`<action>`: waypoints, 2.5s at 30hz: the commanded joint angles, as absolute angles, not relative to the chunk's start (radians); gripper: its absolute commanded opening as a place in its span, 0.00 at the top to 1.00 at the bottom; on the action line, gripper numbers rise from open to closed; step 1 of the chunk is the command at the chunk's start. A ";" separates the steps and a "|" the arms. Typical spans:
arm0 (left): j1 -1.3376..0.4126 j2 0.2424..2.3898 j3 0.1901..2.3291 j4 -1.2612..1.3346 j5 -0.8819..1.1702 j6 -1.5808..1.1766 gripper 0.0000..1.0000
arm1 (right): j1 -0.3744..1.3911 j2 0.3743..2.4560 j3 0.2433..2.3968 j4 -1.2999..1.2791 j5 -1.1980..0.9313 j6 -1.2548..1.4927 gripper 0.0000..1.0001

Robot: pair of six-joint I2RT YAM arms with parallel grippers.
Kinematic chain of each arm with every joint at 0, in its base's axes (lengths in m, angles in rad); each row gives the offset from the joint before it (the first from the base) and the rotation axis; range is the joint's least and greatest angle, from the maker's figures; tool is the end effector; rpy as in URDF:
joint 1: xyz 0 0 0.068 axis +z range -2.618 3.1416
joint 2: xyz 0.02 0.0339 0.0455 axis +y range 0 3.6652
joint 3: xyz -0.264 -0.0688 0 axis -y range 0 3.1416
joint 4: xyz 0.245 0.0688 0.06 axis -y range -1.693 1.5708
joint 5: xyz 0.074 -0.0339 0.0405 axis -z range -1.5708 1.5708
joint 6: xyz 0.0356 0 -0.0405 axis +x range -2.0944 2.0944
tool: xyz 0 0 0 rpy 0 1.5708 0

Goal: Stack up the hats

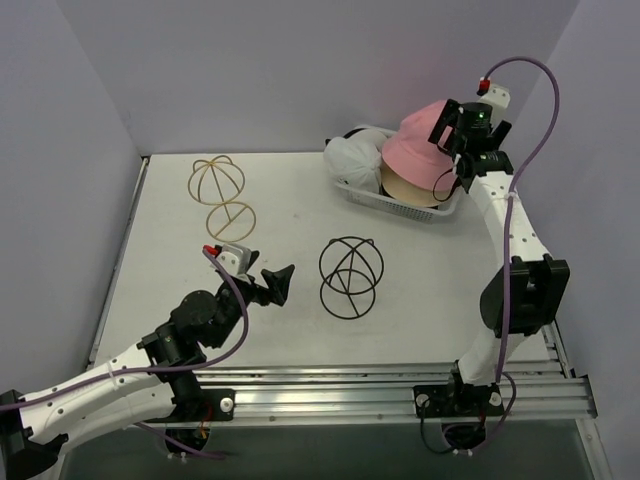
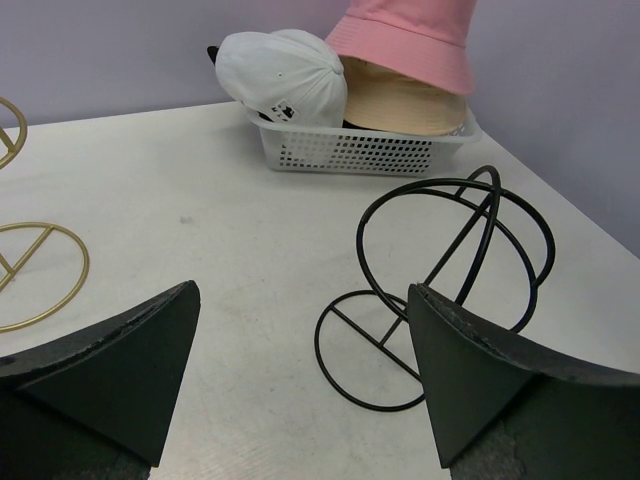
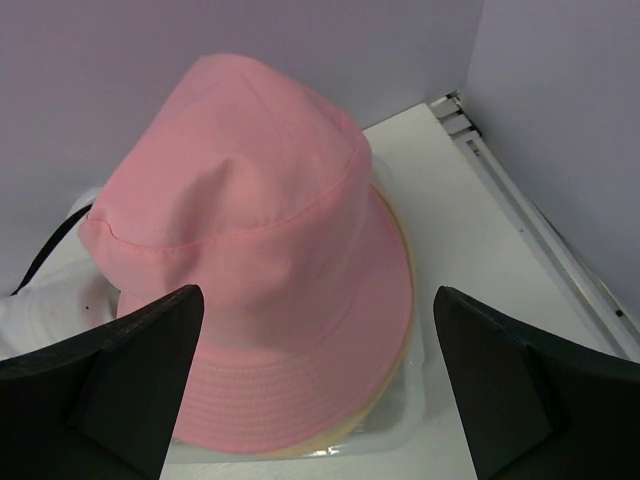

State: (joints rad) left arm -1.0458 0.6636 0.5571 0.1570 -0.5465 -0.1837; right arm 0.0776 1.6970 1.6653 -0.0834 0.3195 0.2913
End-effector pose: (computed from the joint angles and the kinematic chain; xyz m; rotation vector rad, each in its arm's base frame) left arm 0.0994 -0.1346 0.3150 0.2237 1.5383 -0.5632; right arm 0.4067 0.0204 0.4152 0.4147 1.6281 0.0084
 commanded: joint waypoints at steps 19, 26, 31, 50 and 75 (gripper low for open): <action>-1.051 0.686 0.571 0.219 -0.560 -0.170 0.06 | -0.029 1.856 1.767 0.086 0.040 0.269 0.62; -1.051 0.699 0.575 0.218 -0.558 -0.167 0.06 | -0.032 1.905 1.827 0.084 0.012 0.253 0.75; -1.051 0.706 0.574 0.222 -0.560 -0.166 0.06 | -0.034 1.931 1.885 0.057 0.012 0.235 1.00; -1.049 0.713 0.574 0.222 -0.577 -0.158 0.06 | -0.029 1.798 1.983 0.178 -0.074 0.210 1.00; -1.049 0.704 0.572 0.198 -0.656 -0.167 0.06 | 0.287 1.412 1.700 0.152 -0.090 0.190 1.00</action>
State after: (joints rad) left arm -1.0458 0.7143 0.5571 0.1761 -0.6044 -0.1703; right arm 0.2546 1.5047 1.7794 0.0860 -0.0711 0.1730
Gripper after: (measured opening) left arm 0.939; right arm 0.020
